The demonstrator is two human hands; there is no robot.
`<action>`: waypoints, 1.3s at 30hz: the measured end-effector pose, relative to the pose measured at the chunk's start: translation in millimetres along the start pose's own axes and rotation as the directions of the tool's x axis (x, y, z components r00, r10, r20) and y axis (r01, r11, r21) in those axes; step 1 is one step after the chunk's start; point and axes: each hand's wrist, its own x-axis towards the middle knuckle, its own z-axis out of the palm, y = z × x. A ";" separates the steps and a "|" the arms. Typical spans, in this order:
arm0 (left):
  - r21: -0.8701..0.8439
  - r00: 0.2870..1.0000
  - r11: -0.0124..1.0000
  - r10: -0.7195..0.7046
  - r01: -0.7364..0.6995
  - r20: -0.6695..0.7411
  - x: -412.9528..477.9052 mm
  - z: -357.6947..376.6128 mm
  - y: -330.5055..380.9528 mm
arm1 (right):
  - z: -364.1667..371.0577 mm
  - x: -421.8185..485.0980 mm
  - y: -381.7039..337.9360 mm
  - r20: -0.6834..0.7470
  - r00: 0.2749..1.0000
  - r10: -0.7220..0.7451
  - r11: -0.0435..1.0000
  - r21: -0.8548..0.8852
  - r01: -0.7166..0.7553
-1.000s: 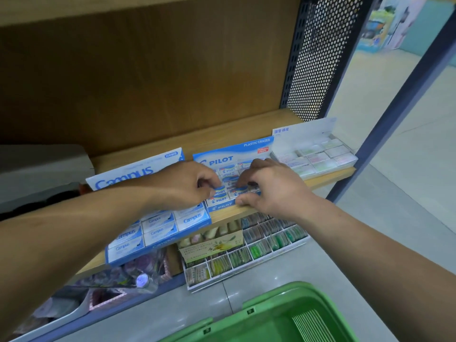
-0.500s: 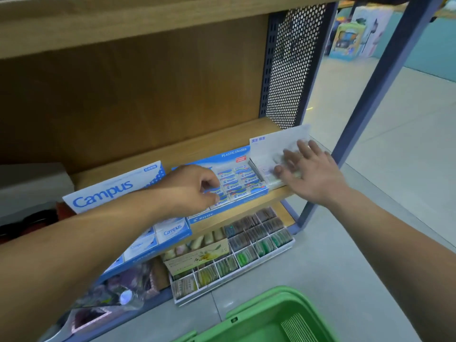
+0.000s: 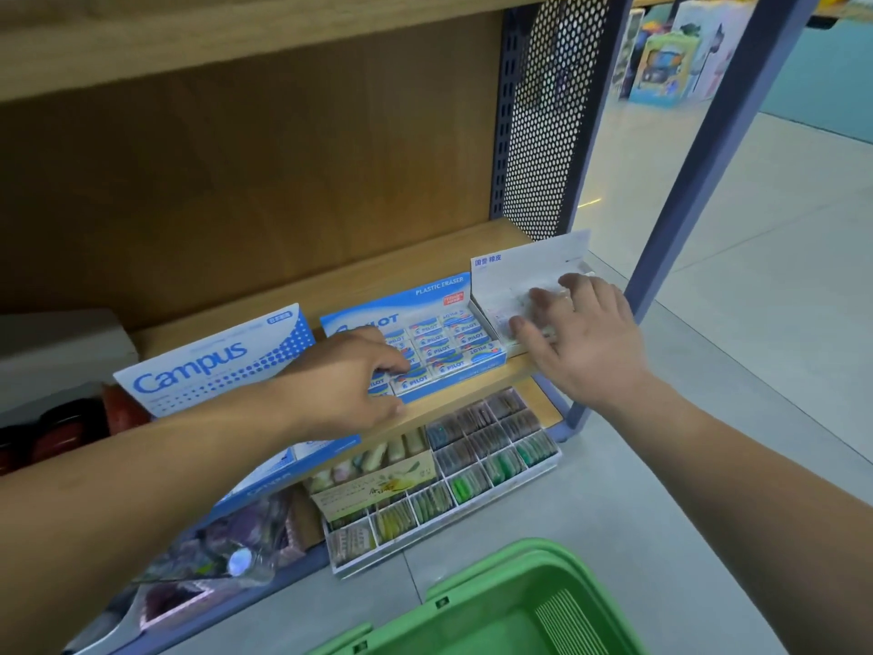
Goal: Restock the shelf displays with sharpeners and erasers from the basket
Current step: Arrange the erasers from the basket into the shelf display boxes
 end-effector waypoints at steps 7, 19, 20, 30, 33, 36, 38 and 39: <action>-0.093 0.998 0.996 -0.014 0.009 -0.057 -16.9 -10.6 -0.3 | -15.3 -0.4 -9.7 0.252 0.967 -0.015 0.999 -0.038 0.025; 0.007 0.955 0.956 -0.294 0.294 0.042 -128.2 -15.4 -49.0 | -23.8 -47.9 -155.0 0.460 0.828 -0.321 0.946 0.190 0.262; 0.001 0.956 0.957 -0.291 0.291 0.032 -131.1 -4.7 -49.3 | -19.8 -47.9 -159.9 0.482 0.823 -0.302 0.952 0.194 0.236; 0.153 0.969 0.960 -0.217 0.234 -0.122 -133.9 25.6 -61.2 | 2.5 -67.7 -155.6 0.183 0.925 -0.333 0.928 0.238 0.287; 0.174 0.968 0.957 -0.208 0.231 -0.143 -134.7 29.7 -58.1 | 4.2 -68.6 -151.4 0.103 0.938 -0.331 0.923 0.242 0.299; 0.106 0.968 0.968 -0.212 0.226 -0.135 -138.6 28.7 -59.2 | 3.1 -66.1 -154.4 0.072 0.946 -0.315 0.933 0.205 0.295; 0.068 0.968 0.974 -0.207 0.218 -0.142 -145.8 26.9 -59.3 | -1.5 -63.7 -160.0 0.102 0.953 -0.285 0.946 0.192 0.262; 0.062 0.968 0.975 -0.203 0.214 -0.149 -150.0 25.0 -58.8 | -5.2 -62.6 -162.4 0.125 0.957 -0.263 0.954 0.184 0.238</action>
